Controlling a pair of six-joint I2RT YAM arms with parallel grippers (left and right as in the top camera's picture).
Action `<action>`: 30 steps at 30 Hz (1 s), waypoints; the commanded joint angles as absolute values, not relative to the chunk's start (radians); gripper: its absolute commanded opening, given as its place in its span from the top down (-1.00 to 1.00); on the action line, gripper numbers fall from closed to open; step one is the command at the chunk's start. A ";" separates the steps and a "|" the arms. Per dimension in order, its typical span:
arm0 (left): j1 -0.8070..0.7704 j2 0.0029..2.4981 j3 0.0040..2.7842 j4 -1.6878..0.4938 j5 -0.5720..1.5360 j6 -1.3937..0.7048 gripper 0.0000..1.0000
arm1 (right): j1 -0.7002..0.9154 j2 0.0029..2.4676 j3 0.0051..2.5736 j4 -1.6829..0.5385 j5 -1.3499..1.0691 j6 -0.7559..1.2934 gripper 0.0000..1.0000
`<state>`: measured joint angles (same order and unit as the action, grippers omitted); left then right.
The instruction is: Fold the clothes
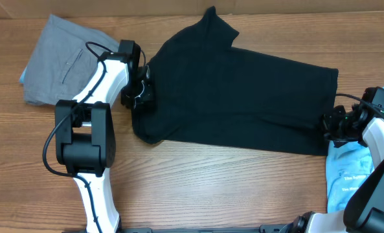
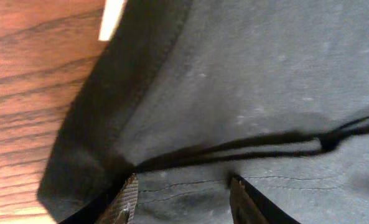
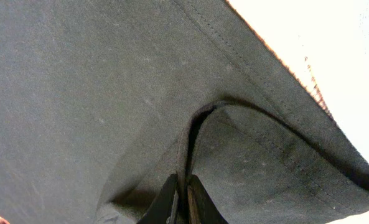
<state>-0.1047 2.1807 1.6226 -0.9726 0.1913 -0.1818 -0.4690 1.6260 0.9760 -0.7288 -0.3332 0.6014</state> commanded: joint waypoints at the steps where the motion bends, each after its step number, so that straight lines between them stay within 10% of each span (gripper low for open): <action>1: -0.097 2.186 1.620 -0.978 0.104 -0.190 -0.06 | -0.465 1.604 0.995 -0.728 -0.334 0.594 0.89; 16: -0.085 2.178 1.630 -1.010 0.108 -0.191 0.26 | -0.465 1.604 0.995 -0.728 -0.334 0.594 0.89; 30: -0.068 2.188 1.656 -1.031 0.152 -0.168 0.00 | -0.465 1.604 0.995 -0.728 -0.334 0.594 0.89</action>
